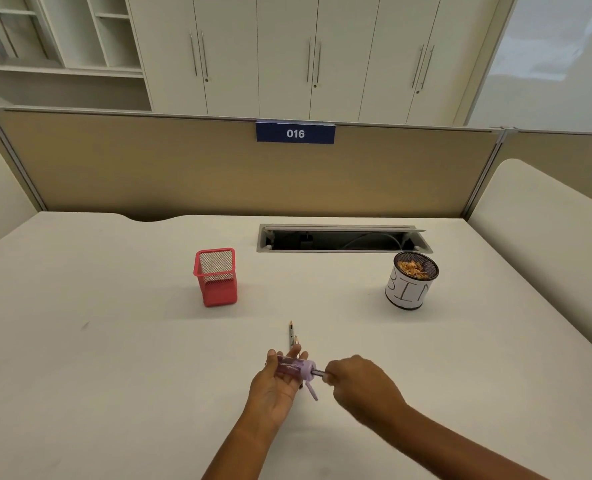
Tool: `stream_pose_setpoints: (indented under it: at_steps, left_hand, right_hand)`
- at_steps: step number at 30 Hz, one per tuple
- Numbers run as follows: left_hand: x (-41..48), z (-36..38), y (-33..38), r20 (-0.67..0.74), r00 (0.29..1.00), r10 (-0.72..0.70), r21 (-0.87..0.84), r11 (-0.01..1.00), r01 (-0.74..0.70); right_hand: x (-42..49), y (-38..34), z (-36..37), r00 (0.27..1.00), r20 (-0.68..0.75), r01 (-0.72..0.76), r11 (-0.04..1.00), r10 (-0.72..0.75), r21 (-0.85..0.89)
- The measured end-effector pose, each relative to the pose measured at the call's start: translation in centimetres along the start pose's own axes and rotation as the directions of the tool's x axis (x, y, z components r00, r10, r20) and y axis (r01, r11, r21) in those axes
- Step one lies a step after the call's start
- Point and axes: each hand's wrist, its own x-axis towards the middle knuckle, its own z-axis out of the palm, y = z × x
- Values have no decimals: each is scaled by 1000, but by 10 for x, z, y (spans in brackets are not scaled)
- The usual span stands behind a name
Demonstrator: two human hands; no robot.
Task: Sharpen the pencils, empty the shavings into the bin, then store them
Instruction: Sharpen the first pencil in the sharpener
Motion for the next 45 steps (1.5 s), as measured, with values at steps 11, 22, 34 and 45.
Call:
stream_pose_setpoints:
  at_steps: [11,22,34,45]
  left_hand:
    - [-6,2,1,-14,1000,-14,-45,999,13]
    - [-10,0,-2,23,999,-24,21,1000,23]
    - [-8,2,-2,-80,996,-45,-88,995,38]
    - [-7,4,-6,21,998,-58,53,997,57]
  right_hand:
    - [-1,0,-15,985,-139,80,988,-98,-135]
    - [0,9,-14,901,381,-404,721,206,563]
    - [-3,11,7,865,-264,184,759,-427,-625]
    - [5,17,-16,755,636,-636,416,161,650]
